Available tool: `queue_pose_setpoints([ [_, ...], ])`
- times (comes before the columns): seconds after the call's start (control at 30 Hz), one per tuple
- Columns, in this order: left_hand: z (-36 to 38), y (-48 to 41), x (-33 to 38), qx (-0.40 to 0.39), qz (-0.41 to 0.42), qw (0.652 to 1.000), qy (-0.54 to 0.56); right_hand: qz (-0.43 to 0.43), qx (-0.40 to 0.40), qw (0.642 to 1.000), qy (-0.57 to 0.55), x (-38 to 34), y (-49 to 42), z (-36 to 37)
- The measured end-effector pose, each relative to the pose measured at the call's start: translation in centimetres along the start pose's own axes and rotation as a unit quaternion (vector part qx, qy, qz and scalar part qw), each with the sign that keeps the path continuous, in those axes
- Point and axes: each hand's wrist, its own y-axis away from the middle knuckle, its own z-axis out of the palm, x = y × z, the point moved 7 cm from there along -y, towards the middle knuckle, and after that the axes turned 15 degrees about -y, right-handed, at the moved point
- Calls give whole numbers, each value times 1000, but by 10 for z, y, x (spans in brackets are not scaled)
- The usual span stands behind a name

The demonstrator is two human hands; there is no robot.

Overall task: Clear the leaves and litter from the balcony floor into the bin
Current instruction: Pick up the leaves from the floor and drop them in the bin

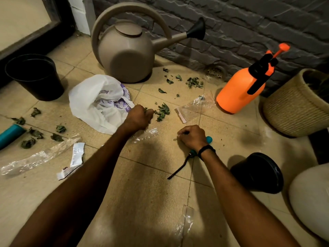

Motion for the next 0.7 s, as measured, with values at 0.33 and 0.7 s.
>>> queue_pose_setpoints([
  [0.33,-2,4,19,110,26,982,-153,-95,30,989,113,-22,9,31],
  [0.7,39,4,17,32,47,926,-374,-149,-35,982,108,-72,-41,57],
])
